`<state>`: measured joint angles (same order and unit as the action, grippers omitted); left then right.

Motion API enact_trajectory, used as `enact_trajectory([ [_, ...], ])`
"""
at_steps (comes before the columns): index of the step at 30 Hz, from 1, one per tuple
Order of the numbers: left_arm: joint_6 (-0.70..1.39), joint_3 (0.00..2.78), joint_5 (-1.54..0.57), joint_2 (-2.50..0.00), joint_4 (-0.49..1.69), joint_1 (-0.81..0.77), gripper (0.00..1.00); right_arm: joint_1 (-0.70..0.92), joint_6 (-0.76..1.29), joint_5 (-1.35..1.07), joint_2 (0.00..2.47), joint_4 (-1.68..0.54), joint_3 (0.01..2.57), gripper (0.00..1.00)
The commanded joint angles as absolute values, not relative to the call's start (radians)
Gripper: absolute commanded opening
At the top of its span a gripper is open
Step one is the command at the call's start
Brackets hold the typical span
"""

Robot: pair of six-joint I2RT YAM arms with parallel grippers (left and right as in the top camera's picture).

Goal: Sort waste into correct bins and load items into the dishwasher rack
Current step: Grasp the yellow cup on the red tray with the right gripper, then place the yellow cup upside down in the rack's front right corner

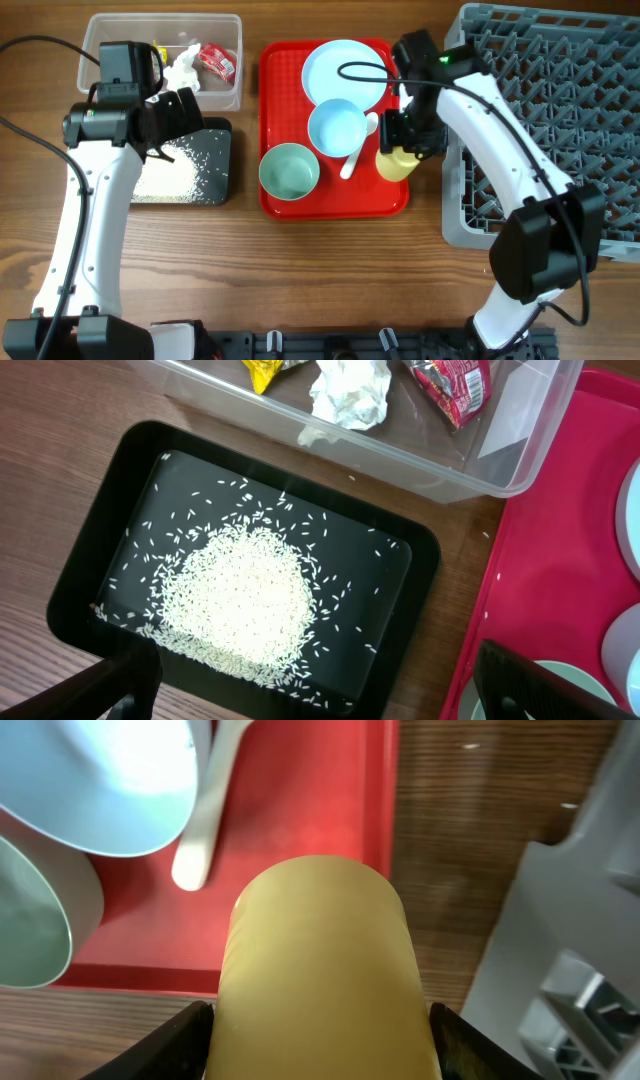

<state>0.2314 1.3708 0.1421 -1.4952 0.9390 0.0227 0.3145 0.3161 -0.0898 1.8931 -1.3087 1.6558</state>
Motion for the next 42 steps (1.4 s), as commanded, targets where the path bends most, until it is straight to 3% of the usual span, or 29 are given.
enact_trajectory([
  [1, 0.248, 1.378, 0.155, -1.488, 0.937, 0.029, 1.0, 0.246, 0.287, -0.113, 1.749, -1.329, 1.67, 0.39],
  [5, 0.247, 1.378, 0.155, -1.488, 0.937, 0.029, 1.0, 0.097, 0.244, -0.112, 1.555, -1.394, 1.67, 0.39],
  [7, 0.248, 1.378, 0.155, -1.488, 0.937, 0.029, 1.0, -0.069, 0.208, -0.104, 1.494, -1.439, 1.67, 0.39],
  [13, 0.248, 1.378, 0.155, -1.488, 0.937, 0.029, 1.0, -0.598, 0.159, -0.105, 1.565, -1.438, 1.67, 0.35],
  [17, 0.247, 1.378, 0.155, -1.488, 0.937, 0.029, 1.0, -0.796, 0.203, -0.124, 1.605, -1.36, 1.669, 0.34],
  [28, 0.248, 1.378, 0.155, -1.488, 0.937, 0.029, 1.0, -0.93, 0.276, 0.028, 1.89, -1.308, 1.667, 0.34],
  [42, 0.247, 1.378, 0.155, -1.488, 0.937, 0.029, 1.0, -0.931, 0.265, -0.041, 1.904, -1.24, 1.728, 0.31],
])
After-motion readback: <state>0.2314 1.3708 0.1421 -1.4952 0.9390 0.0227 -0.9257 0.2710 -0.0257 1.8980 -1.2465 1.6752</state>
